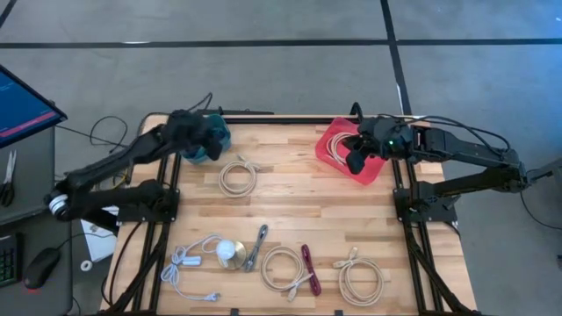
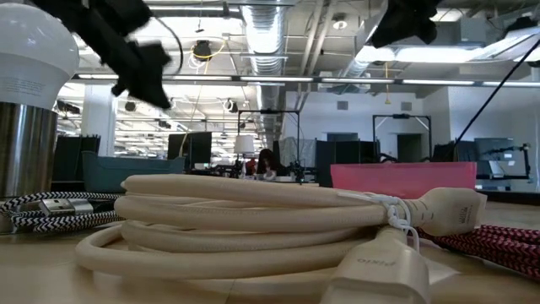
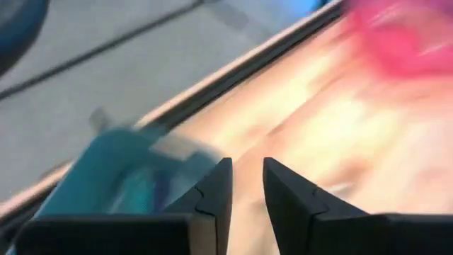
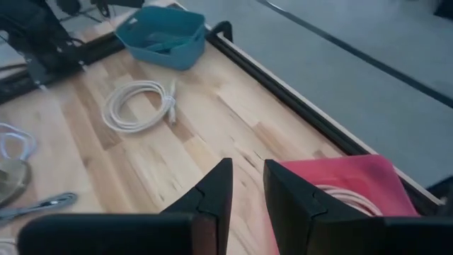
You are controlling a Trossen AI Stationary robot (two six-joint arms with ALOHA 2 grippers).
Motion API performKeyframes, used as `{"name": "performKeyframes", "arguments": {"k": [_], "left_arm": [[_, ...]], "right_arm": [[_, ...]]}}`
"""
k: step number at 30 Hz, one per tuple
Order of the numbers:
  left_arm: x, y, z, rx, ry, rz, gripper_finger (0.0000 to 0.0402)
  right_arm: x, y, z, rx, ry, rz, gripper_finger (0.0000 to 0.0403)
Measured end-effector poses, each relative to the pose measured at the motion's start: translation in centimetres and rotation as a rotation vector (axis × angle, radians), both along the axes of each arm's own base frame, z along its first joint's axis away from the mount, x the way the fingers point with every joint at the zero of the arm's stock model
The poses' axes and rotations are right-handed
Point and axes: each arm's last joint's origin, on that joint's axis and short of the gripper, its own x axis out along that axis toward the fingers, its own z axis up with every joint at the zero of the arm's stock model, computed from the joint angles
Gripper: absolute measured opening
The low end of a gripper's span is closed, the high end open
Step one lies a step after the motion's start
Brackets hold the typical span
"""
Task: Pick & Place USB Port
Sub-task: Put the white charger cable into pink bin
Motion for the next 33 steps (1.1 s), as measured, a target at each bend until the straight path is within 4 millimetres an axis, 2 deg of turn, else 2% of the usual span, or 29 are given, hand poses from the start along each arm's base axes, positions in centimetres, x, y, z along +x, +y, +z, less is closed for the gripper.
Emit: {"name": "performKeyframes", "arguments": {"k": [7, 12, 17, 26, 30, 33], "left_arm": [[-1.9, -4.0, 4.9, 0.172, -0.375, -0.221, 0.0064], [-2.9, -5.9, 6.8, 0.25, -0.542, -0.302, 0.0059], [-2.7, -6.7, 7.2, 0.217, -0.609, -0.353, 0.0055], [-0.5, -7.6, 6.8, 0.122, -0.621, -0.459, 0.0053], [0.5, -7.7, 6.7, 0.114, -0.621, -0.482, 0.0053], [1.0, -7.7, 6.4, 0.103, -0.606, -0.488, 0.0053]], "right_arm": [[0.7, -0.1, 1.1, -0.019, -0.135, 0.005, 0.0074], [2.1, -0.2, 2.0, -0.009, -0.27, 0.065, 0.0074], [3.6, -0.3, 1.7, 0.005, -0.294, 0.099, 0.0074], [5.7, -0.7, -0.1, 0.051, -0.228, 0.083, 0.0074], [6.0, -0.6, -0.8, 0.146, -0.175, 0.243, 0.0074], [5.3, -0.3, -0.4, 0.275, -0.136, 0.379, 0.0074]]}}
